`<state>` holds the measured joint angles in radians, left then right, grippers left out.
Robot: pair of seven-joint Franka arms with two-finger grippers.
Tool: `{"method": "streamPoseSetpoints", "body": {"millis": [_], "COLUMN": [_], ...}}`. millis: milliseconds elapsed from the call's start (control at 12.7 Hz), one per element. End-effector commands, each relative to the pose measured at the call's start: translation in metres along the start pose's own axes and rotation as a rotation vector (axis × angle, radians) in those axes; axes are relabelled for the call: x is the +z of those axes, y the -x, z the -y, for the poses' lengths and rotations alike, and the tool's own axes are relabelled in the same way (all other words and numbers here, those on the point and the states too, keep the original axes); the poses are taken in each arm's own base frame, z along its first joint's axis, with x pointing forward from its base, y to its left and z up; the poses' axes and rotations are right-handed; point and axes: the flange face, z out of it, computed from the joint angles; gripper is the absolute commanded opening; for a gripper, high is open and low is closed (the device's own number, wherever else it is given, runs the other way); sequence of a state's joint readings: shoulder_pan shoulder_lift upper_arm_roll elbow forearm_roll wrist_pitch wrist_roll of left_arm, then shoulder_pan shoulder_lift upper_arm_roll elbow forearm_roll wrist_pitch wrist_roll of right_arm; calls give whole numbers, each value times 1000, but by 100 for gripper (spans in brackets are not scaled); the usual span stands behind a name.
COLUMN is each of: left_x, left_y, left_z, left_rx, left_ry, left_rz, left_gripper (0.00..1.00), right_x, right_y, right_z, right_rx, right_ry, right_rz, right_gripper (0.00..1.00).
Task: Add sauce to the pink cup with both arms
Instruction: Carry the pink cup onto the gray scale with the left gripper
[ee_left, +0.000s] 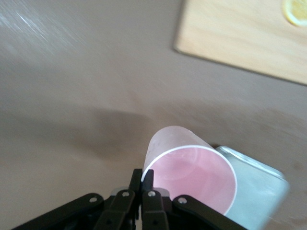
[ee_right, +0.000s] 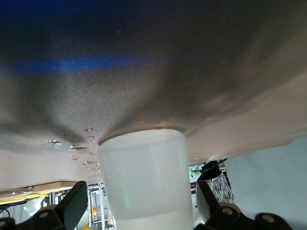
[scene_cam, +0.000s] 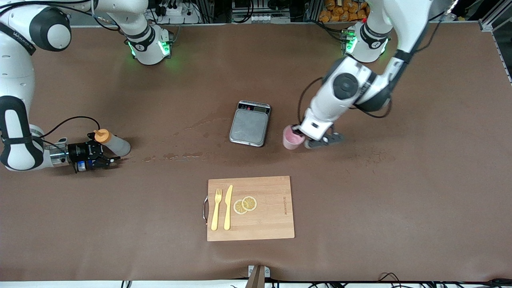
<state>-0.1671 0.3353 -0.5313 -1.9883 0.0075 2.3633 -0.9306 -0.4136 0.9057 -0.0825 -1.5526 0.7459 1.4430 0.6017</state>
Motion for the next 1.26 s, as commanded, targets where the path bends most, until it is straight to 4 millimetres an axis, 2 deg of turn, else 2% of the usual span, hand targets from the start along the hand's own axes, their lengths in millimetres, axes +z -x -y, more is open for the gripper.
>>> {"method": "streamPoseSetpoints", "body": {"millis": [0,79,237,316,474,553,711,870,1028,1107,1186], "left_x": [7,15,33,42,54,61,72,79,82,79,79], "left_y": [30,43,63,70,71,81,85,87,90,88,87], "left_z": [-50,-63,-81,-88,-105,-111,-111,-111,-113,-116,-116], "left_rx": [-38,-34,-16,-22,-52,-48,-51,-47,-72,-97,-103], "left_ry": [23,20,-11,-26,-20,-24,-38,-47,-49,-42,-41], "left_rz": [23,30,9,-14,-22,-13,-16,-28,-27,-31,-36], "left_gripper": [0,0,0,0,0,0,0,0,0,47,99], "right_x": [1,2,-3,-4,-6,-6,-7,-10,-10,-14,-17], "right_y": [0,2,3,5,5,6,7,12,26,33,42], "right_z": [-2,-1,-4,-4,-4,-3,-2,0,4,6,11], "right_rx": [-15,-18,-19,-21,-22,-24,-23,-23,-27,-9,16], "right_ry": [-6,-2,-1,2,0,1,0,3,39,44,48], "right_rz": [38,40,50,56,54,55,51,47,76,75,67], "right_gripper": [42,36,4,0,0,0,0,5,5,10,10]}}
